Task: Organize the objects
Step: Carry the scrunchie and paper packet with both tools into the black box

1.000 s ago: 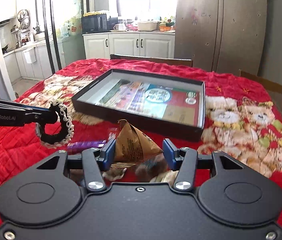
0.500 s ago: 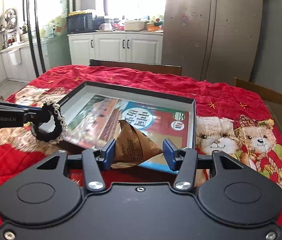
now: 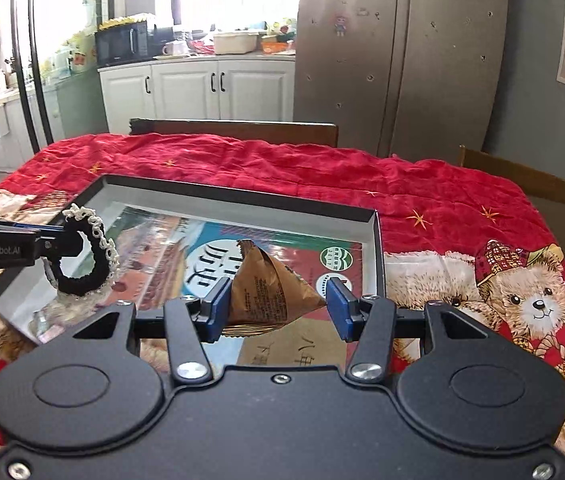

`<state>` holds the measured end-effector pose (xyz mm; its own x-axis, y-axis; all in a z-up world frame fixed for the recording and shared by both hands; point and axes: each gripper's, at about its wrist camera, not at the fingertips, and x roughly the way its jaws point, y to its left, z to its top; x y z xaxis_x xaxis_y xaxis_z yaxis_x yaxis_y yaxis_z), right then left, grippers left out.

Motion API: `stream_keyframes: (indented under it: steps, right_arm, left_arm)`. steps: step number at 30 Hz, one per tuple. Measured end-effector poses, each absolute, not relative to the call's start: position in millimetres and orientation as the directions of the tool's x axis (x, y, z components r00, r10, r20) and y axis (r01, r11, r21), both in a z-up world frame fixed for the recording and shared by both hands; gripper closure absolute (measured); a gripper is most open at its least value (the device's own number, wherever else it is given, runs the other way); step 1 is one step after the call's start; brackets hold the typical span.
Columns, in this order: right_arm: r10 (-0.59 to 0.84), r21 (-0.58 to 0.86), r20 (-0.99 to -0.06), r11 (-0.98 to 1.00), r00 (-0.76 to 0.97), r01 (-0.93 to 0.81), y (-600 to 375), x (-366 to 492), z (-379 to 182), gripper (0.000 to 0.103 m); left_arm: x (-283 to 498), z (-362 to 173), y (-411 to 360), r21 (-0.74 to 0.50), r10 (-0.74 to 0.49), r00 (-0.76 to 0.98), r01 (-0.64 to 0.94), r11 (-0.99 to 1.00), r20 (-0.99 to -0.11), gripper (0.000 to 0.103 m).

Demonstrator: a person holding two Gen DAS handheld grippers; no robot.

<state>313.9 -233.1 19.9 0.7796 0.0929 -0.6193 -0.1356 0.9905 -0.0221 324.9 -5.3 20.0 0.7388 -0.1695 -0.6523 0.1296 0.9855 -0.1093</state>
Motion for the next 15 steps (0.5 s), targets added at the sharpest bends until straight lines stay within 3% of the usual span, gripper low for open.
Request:
stream_keyframes:
  steps: [15]
  right_arm:
    - [0.051, -0.060, -0.654, 0.991, 0.755, -0.119, -229.0, 344.9, -4.9, 0.054]
  left_arm:
    - [354.4, -3.0, -11.8, -0.088, -0.144, 0.714, 0.114, 0.989, -0.686, 0.088]
